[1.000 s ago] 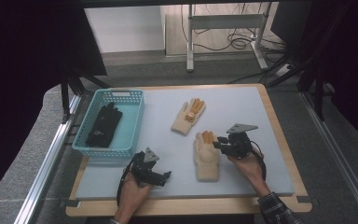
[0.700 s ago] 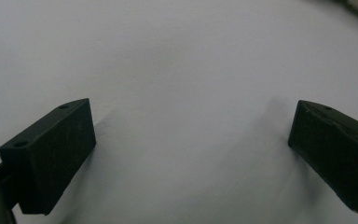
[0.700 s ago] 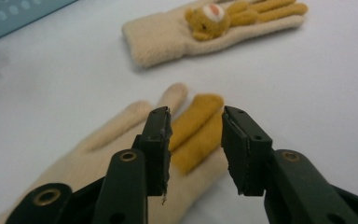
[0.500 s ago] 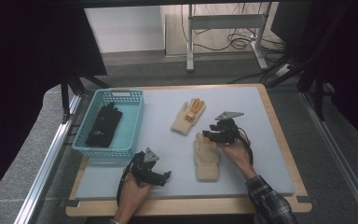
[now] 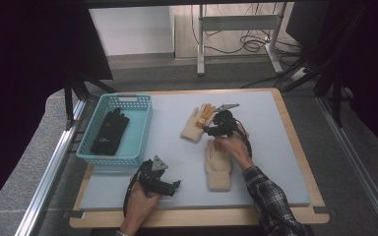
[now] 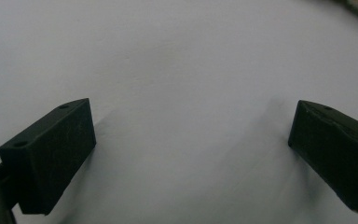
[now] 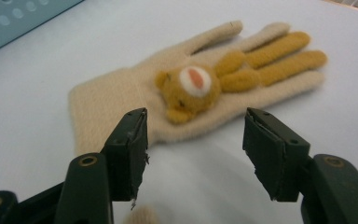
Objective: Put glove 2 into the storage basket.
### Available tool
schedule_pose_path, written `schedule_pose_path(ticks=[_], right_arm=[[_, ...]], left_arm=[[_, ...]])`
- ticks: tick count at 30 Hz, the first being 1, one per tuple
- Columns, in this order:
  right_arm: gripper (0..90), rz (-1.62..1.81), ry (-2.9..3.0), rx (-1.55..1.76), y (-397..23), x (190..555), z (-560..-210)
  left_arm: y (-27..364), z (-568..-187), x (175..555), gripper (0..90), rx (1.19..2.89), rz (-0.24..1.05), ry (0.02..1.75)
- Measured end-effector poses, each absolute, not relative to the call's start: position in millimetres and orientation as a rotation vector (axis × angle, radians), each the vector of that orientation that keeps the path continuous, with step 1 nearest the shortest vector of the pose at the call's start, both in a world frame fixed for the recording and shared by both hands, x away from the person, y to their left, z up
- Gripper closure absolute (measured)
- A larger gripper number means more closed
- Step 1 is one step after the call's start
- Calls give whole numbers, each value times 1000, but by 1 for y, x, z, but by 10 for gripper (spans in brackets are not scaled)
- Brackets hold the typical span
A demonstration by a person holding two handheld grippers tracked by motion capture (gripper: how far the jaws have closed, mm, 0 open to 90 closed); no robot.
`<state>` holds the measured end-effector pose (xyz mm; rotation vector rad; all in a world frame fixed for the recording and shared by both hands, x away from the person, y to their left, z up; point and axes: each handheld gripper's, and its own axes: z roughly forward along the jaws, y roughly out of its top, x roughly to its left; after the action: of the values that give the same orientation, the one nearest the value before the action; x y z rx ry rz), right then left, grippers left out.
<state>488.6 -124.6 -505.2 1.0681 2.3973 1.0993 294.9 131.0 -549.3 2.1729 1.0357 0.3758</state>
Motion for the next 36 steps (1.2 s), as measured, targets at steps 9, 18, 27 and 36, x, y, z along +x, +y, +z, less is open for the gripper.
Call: schedule_pose_path(ticks=[9,18,27,36], right_arm=[[355,1064,2405,1065,-101,511,-513],[463,959,2390,1017,-83,519,-526],[579,993,2390,982,-90,508,-509],[581,1090,2396,926,-108,489,-481]], left_arm=[[131,-549,295,8,2169,374,1038],[131,-549,295,9,2170,375,1037],[131,-549,295,9,2170,375,1036],[131,-549,295,9,2170,375,1037]])
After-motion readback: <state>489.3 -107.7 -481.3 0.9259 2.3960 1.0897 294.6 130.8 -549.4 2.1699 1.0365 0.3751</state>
